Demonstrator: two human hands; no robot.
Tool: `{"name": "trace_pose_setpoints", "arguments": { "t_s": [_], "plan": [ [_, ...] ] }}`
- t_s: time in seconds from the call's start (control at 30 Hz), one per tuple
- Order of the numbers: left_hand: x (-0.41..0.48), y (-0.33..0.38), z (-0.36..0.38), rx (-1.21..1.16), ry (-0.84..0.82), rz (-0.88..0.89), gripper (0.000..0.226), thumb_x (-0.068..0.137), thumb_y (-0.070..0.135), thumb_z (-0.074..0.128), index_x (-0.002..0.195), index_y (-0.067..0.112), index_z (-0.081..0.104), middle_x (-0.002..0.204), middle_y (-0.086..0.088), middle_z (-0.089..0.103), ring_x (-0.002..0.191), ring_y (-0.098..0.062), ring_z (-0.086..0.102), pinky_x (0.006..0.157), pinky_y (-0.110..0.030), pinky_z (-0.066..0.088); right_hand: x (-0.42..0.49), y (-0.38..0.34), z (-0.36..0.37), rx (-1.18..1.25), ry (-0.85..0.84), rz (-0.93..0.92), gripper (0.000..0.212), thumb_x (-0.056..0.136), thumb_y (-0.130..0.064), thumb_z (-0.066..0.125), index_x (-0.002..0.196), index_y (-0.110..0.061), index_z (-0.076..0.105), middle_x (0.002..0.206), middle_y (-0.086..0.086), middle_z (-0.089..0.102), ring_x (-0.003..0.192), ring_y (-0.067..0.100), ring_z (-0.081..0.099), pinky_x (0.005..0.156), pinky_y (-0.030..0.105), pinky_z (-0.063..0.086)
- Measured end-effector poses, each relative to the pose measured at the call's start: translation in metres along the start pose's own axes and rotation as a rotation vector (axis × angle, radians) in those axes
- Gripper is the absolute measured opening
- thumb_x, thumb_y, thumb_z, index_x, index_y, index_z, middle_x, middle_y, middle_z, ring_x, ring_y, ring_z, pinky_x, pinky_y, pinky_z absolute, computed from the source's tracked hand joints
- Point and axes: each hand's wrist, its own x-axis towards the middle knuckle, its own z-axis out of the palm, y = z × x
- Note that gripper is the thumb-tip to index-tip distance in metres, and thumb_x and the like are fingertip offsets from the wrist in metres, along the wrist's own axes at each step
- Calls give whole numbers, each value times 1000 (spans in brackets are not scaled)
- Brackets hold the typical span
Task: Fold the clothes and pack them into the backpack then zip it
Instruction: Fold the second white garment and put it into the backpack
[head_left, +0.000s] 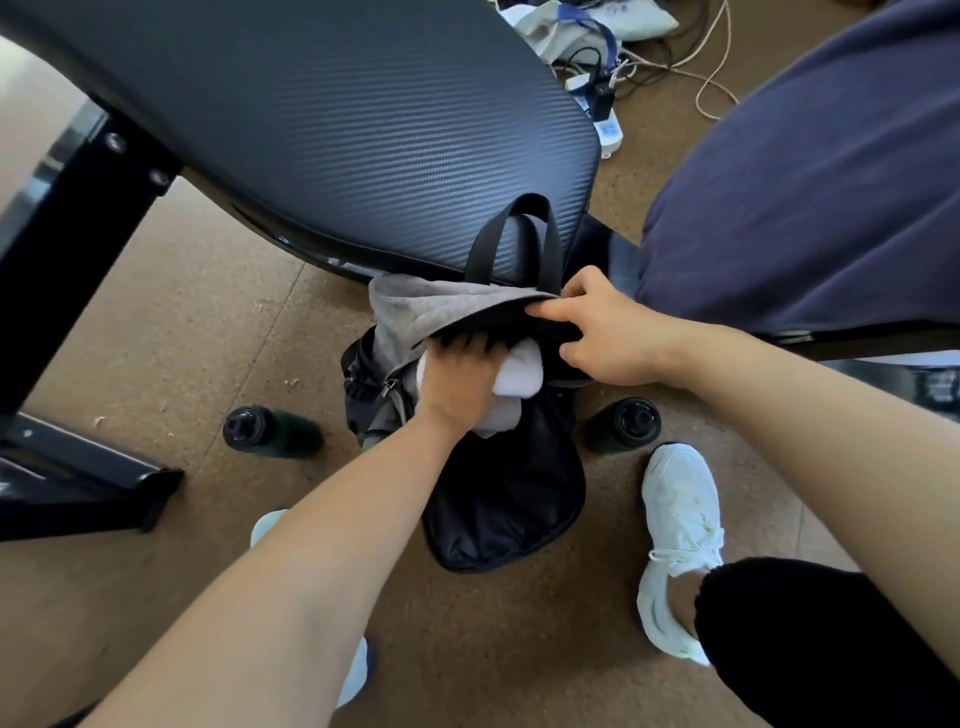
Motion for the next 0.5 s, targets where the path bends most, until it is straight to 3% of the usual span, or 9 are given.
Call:
{"name": "trace_pose_setpoints", "arguments": {
  "t_s": [0.07,0.13,0.23,0.37,0.5],
  "plan": [
    [-3,-8,6,14,147,-78,40,68,21,83,105,22,68,87,-3,67,78,-28,64,68,-40,51,0,-1,-1,5,8,5,63,98,-6,51,155,-30,39,129,2,30,117,29,45,107,44,43],
    [-9,-11,14,67,138,-92,56,77,23,72,129,29,53,104,-4,60,90,-28,58,75,-44,50,0,-3,-1,2,7,7,62,98,-8,52,155,-29,39,130,2,30,118,29,45,107,43,43],
    [-8,-2,18,45,-117,-149,76,87,30,54,154,45,20,128,-5,43,111,-29,47,93,-51,45,-2,-5,-2,0,5,2,59,100,-12,53,155,-28,39,132,4,30,120,29,46,108,42,42],
    [3,-5,9,-165,-280,-243,67,96,54,46,157,31,29,158,-6,37,144,-32,30,118,-50,22,-3,-7,-4,-4,2,2,60,101,-13,54,156,-28,37,135,4,29,121,28,46,108,40,41],
    [10,-17,-4,-257,-421,-277,72,102,57,36,162,20,20,168,-11,19,156,-28,11,124,-42,3,-3,-7,-5,-7,-6,6,61,100,-13,55,156,-28,38,136,4,27,123,29,45,108,42,42]
  ]
}}
